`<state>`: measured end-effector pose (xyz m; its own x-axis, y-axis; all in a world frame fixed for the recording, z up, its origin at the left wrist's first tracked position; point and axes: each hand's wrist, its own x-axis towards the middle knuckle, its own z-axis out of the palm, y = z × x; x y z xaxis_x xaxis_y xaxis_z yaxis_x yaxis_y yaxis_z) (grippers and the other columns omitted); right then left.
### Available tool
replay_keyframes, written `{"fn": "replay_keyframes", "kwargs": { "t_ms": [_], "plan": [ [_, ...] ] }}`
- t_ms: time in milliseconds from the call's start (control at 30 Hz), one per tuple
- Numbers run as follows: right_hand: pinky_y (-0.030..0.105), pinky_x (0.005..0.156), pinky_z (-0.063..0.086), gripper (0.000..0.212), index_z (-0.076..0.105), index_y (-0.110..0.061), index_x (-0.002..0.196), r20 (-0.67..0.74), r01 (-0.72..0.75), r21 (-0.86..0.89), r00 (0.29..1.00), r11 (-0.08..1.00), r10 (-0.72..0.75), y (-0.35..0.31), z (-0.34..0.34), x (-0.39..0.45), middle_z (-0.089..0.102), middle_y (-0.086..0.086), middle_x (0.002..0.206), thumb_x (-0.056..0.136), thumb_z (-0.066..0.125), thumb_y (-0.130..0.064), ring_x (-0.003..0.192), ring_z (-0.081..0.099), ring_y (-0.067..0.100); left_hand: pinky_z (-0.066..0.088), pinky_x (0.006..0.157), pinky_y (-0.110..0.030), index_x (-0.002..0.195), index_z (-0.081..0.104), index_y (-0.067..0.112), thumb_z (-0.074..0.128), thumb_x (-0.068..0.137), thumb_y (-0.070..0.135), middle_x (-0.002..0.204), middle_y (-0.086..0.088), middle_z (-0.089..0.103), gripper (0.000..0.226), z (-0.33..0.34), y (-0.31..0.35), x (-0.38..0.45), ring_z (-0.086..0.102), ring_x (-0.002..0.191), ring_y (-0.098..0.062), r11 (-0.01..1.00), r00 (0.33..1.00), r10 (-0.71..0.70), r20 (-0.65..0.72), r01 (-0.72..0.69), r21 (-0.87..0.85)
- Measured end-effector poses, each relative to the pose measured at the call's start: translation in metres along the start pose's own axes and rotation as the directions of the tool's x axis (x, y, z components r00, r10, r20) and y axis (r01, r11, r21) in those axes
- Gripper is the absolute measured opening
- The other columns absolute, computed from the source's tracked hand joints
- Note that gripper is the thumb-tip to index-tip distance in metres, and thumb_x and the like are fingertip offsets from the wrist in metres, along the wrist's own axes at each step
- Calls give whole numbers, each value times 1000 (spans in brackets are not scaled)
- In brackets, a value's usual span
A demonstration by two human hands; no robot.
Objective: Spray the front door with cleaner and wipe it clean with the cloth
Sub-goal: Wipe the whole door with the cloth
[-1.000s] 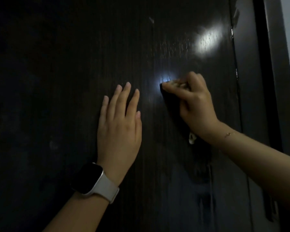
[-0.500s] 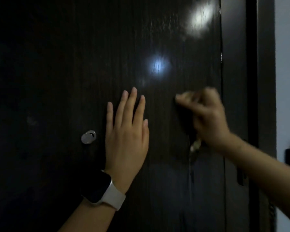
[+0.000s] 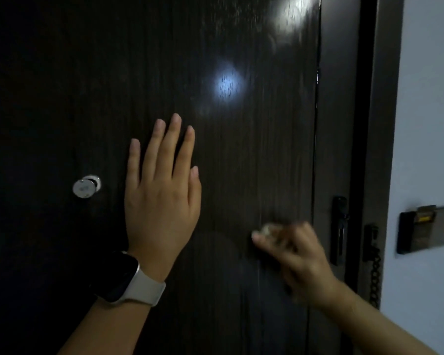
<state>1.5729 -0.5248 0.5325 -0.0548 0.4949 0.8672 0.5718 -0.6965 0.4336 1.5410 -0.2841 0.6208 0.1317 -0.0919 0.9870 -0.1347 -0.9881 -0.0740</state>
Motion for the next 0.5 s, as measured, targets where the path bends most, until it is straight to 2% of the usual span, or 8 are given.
{"fn": "replay_keyframes", "kwargs": {
  "t_ms": [100,200,267,333,433,500],
  "plan": [
    [37,71,43,34,64,-17,123,-236,-195,-37,955,980,181,25,-2,65,46,10,102,94,47,-8,86,46,26,6,121,-46,153,23,14,30,103,29,162,-7,15,52,0,0,-1,10,150,-22,1000,1000,10,-5,-10,0],
    [29,81,40,41,64,-12,123,-335,-322,-17,894,947,298,24,3,90,42,9,103,89,43,0,92,44,27,7,121,-46,153,24,14,31,103,29,162,-7,15,52,0,-1,-1,10,150,-22,1000,1000,17,-12,-17,-1],
    [25,82,34,40,62,-13,125,-301,-300,-30,912,954,277,7,12,60,40,5,104,91,45,-3,93,40,21,7,121,-46,153,24,14,32,103,28,162,-7,15,52,-1,-1,0,11,150,-22,1000,1000,20,-10,-20,-8],
    [23,82,31,35,58,-19,130,-200,-268,-19,945,963,259,-21,19,11,43,5,106,97,46,-17,94,41,16,7,122,-46,153,24,15,32,103,28,162,-7,15,52,-2,-1,-1,10,150,-22,1000,1000,24,-4,-24,-18],
    [22,83,40,34,52,-22,131,-104,-286,44,952,957,289,-51,23,-34,47,2,108,97,52,-27,90,48,17,3,121,-47,152,26,15,35,102,26,161,-8,16,52,-5,5,-6,9,150,-23,998,1000,-17,-4,16,-56],
    [31,70,48,32,56,-20,127,-113,-283,78,950,956,291,-44,19,-19,48,3,104,95,55,-21,85,50,17,-1,121,-49,150,31,15,38,100,25,161,-9,17,51,-8,16,-14,9,150,-24,994,1000,-25,-9,24,-102]
  ]
}}
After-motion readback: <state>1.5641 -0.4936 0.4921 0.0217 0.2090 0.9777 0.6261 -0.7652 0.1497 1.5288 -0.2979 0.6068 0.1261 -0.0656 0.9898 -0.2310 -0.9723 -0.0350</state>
